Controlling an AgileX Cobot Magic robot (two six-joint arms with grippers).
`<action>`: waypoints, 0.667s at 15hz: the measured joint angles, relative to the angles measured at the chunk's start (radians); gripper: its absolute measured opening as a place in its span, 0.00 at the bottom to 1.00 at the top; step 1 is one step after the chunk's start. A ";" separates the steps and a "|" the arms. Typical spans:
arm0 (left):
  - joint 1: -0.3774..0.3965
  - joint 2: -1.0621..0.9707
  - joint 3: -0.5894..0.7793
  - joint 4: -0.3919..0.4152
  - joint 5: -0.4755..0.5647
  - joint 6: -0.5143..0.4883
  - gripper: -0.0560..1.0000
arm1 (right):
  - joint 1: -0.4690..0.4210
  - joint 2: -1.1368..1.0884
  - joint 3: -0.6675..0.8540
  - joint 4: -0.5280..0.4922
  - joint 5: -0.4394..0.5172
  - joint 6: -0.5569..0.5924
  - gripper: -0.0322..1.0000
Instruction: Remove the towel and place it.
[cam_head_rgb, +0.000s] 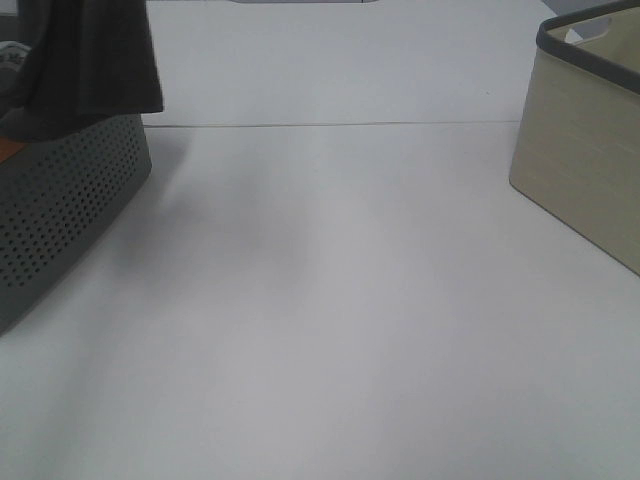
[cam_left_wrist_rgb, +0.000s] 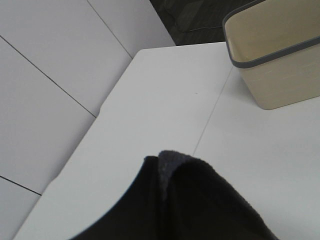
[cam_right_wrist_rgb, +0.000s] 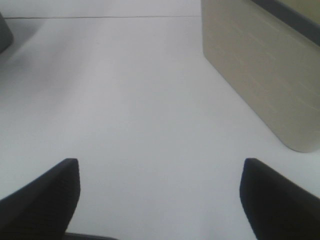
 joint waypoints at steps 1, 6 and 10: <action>-0.049 0.016 0.000 0.049 -0.046 -0.003 0.05 | 0.000 0.032 0.000 0.032 -0.010 -0.016 0.78; -0.220 0.130 0.000 0.159 -0.152 -0.034 0.05 | 0.000 0.172 0.000 0.167 -0.108 -0.154 0.78; -0.254 0.179 0.000 0.166 -0.156 -0.048 0.05 | 0.000 0.174 0.000 0.210 -0.121 -0.215 0.78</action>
